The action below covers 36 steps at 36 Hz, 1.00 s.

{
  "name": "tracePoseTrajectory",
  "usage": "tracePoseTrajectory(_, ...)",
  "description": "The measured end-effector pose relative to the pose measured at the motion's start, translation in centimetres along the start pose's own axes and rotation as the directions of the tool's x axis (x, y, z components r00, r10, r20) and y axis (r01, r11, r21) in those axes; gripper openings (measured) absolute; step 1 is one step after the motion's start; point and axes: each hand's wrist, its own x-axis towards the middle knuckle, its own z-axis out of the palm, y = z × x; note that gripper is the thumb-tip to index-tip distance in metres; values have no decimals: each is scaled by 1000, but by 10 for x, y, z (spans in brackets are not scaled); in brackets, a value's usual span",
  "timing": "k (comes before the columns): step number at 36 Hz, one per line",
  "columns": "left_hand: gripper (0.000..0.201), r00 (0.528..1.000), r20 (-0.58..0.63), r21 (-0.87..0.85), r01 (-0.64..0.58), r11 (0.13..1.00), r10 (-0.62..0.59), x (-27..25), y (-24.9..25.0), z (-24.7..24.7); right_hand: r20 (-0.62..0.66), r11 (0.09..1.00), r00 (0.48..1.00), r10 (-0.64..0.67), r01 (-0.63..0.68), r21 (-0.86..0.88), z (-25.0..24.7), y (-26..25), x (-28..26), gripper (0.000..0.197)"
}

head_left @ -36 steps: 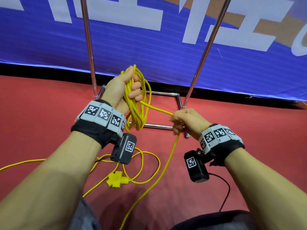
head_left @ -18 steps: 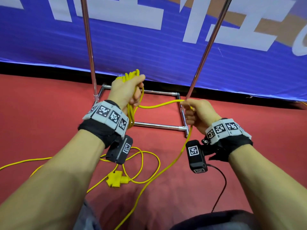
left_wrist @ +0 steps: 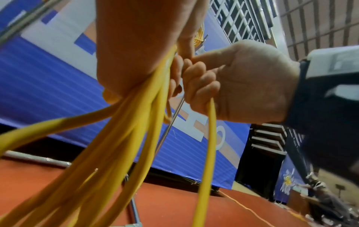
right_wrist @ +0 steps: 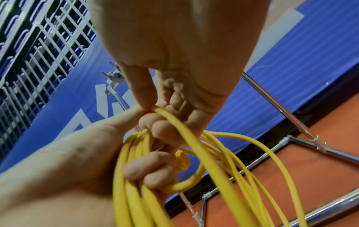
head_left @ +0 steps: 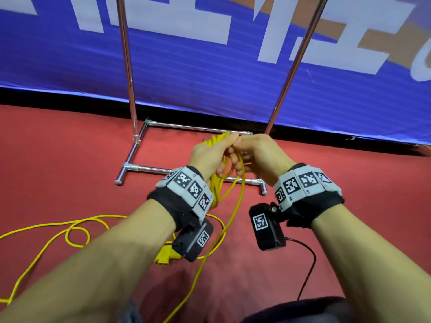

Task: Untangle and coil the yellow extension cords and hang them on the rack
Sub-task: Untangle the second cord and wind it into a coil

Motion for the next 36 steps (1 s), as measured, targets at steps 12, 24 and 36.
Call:
tracePoseTrajectory(12, 17, 954, -276, -149, -166, 975, 120, 20, 16, -16, 86, 994, 991, 104, -100, -51, -20, 22, -10, 42)
tracePoseTrajectory(24, 34, 981, -161, -59, -122, 991, 111, 4, -9, 11, 28, 994, 998, -58, 60, -89, -4, 2, -9, 28)
tracePoseTrajectory(36, 57, 888, -390, 2, -263, 965, 243, 27, 15, -16, 139, 996, 987, 86, -81, -43, -14, 17, -14, 37)
